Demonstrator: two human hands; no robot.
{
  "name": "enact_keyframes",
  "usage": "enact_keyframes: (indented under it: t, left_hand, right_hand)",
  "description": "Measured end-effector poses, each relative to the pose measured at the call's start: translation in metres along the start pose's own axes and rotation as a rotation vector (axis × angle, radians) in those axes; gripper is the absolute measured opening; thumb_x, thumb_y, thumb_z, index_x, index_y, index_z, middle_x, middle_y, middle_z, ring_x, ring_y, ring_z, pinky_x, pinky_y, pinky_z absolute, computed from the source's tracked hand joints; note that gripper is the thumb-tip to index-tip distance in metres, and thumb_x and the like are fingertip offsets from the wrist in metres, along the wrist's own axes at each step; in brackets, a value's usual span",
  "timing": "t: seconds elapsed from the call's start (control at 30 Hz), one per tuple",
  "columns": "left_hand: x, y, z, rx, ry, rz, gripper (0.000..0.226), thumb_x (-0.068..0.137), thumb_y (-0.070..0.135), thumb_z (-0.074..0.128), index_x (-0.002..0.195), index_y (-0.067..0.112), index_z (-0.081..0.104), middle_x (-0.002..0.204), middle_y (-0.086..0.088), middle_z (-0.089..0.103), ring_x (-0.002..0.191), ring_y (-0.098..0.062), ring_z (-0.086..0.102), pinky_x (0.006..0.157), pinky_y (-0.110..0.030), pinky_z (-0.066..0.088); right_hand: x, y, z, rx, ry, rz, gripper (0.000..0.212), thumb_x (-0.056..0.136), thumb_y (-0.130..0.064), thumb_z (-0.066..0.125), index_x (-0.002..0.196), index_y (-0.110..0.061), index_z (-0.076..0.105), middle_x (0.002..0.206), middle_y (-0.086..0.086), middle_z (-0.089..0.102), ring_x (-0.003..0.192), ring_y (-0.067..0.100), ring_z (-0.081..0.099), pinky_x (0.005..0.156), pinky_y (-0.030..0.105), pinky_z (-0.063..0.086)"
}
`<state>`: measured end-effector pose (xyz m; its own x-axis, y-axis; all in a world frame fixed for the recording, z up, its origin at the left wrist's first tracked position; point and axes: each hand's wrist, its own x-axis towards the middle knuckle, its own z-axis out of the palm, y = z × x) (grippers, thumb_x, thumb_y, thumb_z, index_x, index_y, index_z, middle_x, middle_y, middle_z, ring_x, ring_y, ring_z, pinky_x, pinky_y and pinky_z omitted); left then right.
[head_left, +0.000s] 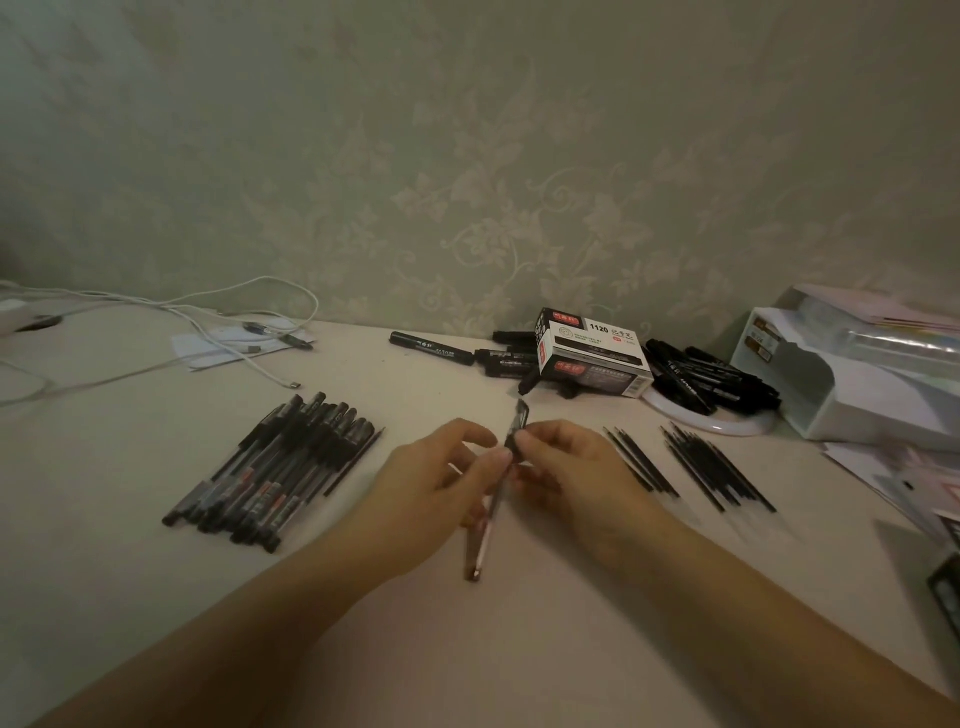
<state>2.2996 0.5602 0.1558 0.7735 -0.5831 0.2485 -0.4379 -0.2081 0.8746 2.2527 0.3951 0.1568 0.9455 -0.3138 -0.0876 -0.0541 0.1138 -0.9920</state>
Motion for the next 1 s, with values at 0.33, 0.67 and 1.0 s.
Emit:
enact_keyframes:
  t: [0.33,0.67,1.0]
  left_hand:
    - [-0.002,0.004,0.003,0.049,-0.079,-0.009,0.023,0.091,0.038,0.06,0.111,0.031,0.051,0.093,0.009,0.065,0.072,-0.008,0.068,0.066,-0.026,0.057]
    - [0.0,-0.004,-0.011,0.503,-0.003,0.166,0.02,0.096,0.022,0.048,0.113,0.034,0.05,0.101,0.014,0.054,0.085,-0.006,0.055,0.074,-0.026,0.051]
    - [0.007,-0.011,-0.007,0.506,-0.123,0.221,0.011,0.098,0.037,0.045,0.093,0.027,0.046,0.061,0.006,0.052,0.054,-0.009,0.048,0.048,-0.023,0.03]
  right_hand:
    - [0.003,0.008,-0.001,-0.205,-0.063,-0.162,0.019,0.088,-0.027,0.073,0.101,-0.017,0.064,0.086,0.012,0.074,0.075,0.02,0.069,0.074,0.041,0.053]
    - [0.002,0.01,-0.002,-0.191,-0.095,-0.193,0.006,0.093,-0.02,0.066,0.091,-0.015,0.07,0.073,0.003,0.071,0.062,0.011,0.063,0.061,0.018,0.051]
    - [-0.002,0.009,0.002,-0.148,-0.184,-0.234,0.011,0.092,-0.01,0.066,0.085,-0.008,0.059,0.063,0.005,0.067,0.053,0.009,0.06,0.052,0.017,0.048]
